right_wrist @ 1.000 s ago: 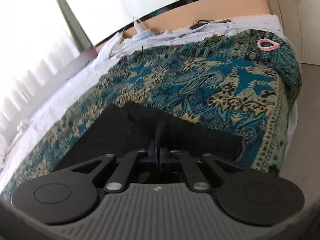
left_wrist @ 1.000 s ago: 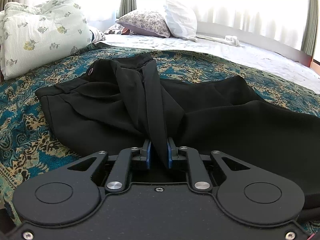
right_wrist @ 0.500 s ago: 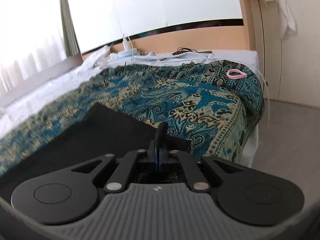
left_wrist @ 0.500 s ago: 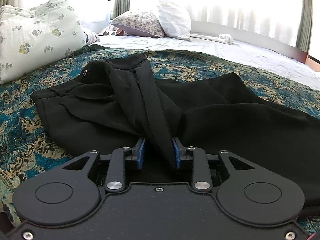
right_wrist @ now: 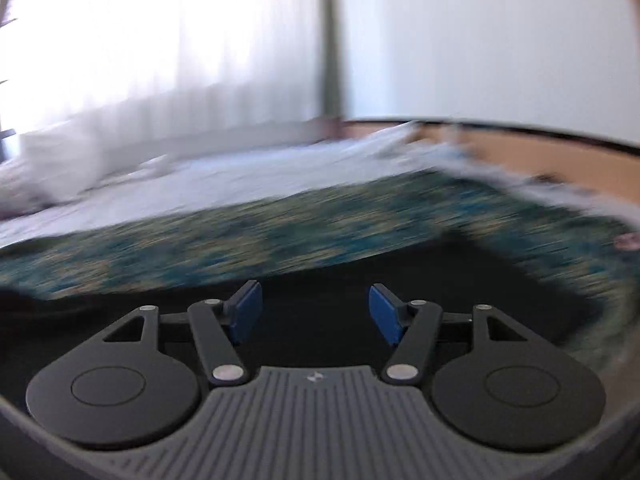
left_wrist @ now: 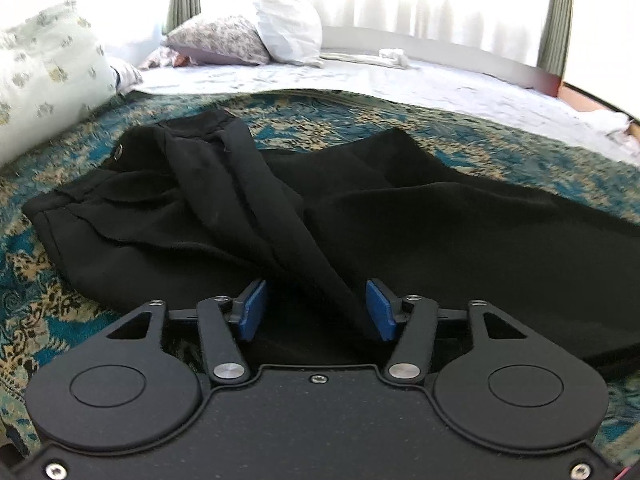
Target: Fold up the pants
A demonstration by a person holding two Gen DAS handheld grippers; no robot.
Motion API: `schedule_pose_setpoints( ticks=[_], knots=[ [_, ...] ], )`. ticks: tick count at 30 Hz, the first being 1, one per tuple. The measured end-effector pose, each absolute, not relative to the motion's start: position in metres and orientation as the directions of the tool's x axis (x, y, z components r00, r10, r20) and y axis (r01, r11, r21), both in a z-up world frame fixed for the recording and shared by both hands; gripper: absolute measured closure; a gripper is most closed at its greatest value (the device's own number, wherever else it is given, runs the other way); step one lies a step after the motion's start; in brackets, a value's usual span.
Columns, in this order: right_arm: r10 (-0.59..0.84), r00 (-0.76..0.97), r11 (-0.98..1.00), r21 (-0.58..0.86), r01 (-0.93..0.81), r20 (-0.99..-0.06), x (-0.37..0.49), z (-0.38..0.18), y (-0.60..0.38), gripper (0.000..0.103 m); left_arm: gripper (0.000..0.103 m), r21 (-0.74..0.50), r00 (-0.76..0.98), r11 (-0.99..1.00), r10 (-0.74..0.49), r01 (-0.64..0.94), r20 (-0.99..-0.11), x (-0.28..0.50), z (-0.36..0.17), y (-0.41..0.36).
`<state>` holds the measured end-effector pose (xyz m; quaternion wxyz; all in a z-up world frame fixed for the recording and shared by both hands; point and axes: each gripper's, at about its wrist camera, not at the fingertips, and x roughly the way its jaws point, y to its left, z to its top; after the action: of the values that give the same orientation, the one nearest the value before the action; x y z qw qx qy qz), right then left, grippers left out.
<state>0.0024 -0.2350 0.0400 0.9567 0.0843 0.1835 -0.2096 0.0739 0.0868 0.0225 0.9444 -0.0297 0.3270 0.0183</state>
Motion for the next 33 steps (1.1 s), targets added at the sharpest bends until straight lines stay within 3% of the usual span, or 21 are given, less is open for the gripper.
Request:
schedule_pose_setpoints(
  ticks=[3,5,7,9,14,18,21,23,24,25,26,27,28,33],
  knots=[
    [-0.226,0.869,0.947,0.11,0.302,-0.439,0.027,0.035,-0.193,0.029,0.041,-0.086,0.785,0.995,-0.017,-0.046,-0.62,0.073,0.036,0.098],
    [-0.154,0.868,0.969,0.101,0.227,-0.472,0.039,0.028,-0.168,0.029,0.032,-0.09,0.795,0.995,-0.027,-0.035,-0.606,0.078,0.048,0.105],
    [-0.11,0.852,0.983,0.073,0.171,-0.512,0.047,0.019,-0.15,0.029,0.014,-0.07,0.808,0.997,-0.016,-0.03,-0.588,0.092,0.061,0.11],
    [-0.118,0.828,0.991,-0.012,0.133,-0.548,0.054,0.007,-0.13,0.029,0.009,-0.05,0.816,0.998,0.009,-0.046,-0.578,0.115,0.074,0.114],
    [-0.15,0.842,0.986,-0.144,0.087,-0.519,0.05,-0.002,-0.106,0.026,0.006,-0.029,0.792,0.99,0.095,-0.141,-0.603,0.203,0.078,0.125],
    [-0.144,0.847,0.988,-0.125,0.092,-0.512,0.047,-0.003,-0.106,0.024,0.007,0.12,0.711,0.949,0.299,-0.292,-0.636,0.273,0.063,0.127],
    [-0.138,0.85,0.989,-0.116,0.091,-0.509,0.046,-0.004,-0.108,0.024,0.007,0.188,0.663,0.926,0.366,-0.327,-0.653,0.302,0.051,0.133],
    [-0.134,0.851,0.99,-0.111,0.089,-0.508,0.049,-0.005,-0.11,0.023,0.013,0.179,0.624,0.922,0.367,-0.344,-0.69,0.316,0.041,0.14],
    [-0.131,0.851,0.99,-0.107,0.089,-0.508,0.05,-0.005,-0.111,0.023,0.027,0.161,0.605,0.921,0.358,-0.356,-0.711,0.32,0.037,0.145],
    [-0.129,0.852,0.991,-0.102,0.089,-0.508,0.05,-0.005,-0.112,0.023,0.05,0.139,0.592,0.919,0.347,-0.369,-0.728,0.321,0.033,0.15],
    [-0.126,0.852,0.991,-0.098,0.088,-0.508,0.05,-0.005,-0.112,0.023,0.062,0.116,0.592,0.918,0.337,-0.379,-0.732,0.319,0.032,0.154],
    [-0.123,0.853,0.992,-0.094,0.087,-0.508,0.05,-0.005,-0.113,0.023,0.085,0.095,0.611,0.916,0.334,-0.389,-0.718,0.313,0.035,0.157],
    [-0.122,0.853,0.992,-0.091,0.087,-0.508,0.05,-0.005,-0.113,0.023,0.093,0.065,0.643,0.922,0.314,-0.381,-0.699,0.305,0.039,0.161],
    [-0.119,0.853,0.992,-0.09,0.085,-0.508,0.049,-0.005,-0.114,0.023,0.097,0.032,0.795,0.948,0.283,-0.317,-0.536,0.249,0.07,0.174]
  ],
)
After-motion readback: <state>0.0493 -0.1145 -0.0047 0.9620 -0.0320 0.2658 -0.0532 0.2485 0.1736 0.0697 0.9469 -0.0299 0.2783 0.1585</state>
